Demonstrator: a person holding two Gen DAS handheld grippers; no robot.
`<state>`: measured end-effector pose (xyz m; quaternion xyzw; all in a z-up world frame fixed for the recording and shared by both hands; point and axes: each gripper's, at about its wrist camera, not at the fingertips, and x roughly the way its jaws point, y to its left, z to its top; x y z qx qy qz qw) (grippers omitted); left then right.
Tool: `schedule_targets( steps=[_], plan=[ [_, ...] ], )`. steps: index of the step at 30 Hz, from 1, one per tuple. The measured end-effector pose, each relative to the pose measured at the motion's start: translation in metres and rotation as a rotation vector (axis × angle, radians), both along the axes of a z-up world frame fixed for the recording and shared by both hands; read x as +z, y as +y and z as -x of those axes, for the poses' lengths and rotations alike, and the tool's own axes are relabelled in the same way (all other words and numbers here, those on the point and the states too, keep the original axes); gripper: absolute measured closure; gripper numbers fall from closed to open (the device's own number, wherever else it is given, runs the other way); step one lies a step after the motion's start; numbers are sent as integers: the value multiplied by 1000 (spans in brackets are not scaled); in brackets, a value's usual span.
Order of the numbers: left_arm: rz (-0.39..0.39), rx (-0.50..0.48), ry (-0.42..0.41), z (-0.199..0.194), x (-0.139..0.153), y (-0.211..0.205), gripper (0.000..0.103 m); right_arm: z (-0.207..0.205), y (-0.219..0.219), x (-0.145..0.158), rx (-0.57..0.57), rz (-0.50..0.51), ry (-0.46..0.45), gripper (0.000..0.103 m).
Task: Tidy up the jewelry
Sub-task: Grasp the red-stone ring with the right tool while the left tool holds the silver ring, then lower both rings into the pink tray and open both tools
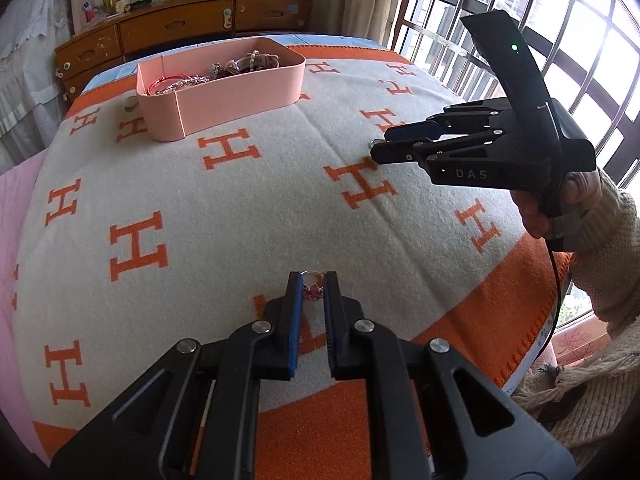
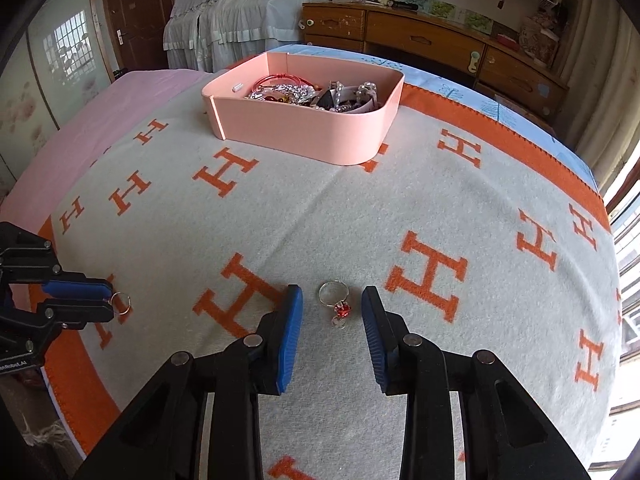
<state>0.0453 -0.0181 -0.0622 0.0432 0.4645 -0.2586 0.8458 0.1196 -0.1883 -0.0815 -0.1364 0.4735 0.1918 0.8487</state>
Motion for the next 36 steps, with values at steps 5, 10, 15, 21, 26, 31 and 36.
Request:
schedule_targets(
  steps=[5, 10, 15, 21, 26, 31, 36],
  plan=[
    [43, 17, 8, -6, 9, 4, 95, 1, -3, 0, 2, 6, -11, 90],
    [84, 52, -11, -20, 34, 11, 95, 5, -3, 6, -18, -19, -16, 95],
    [121, 106, -68, -58, 86, 25, 95, 5, 7, 40, -26, -80, -72, 95],
    [168, 149, -69, -130, 133, 30, 95, -25, 25, 102, -52, -189, -158, 95],
    [234, 168, -9, -191, 147, 23, 95, -75, 39, 130, -111, -273, -148, 95],
    [224, 200, 43, -234, 129, 10, 95, -123, 47, 131, -168, -306, -110, 95],
    [185, 245, 83, -259, 97, 3, 94, -157, 49, 109, -216, -282, -45, 94]
  ],
)
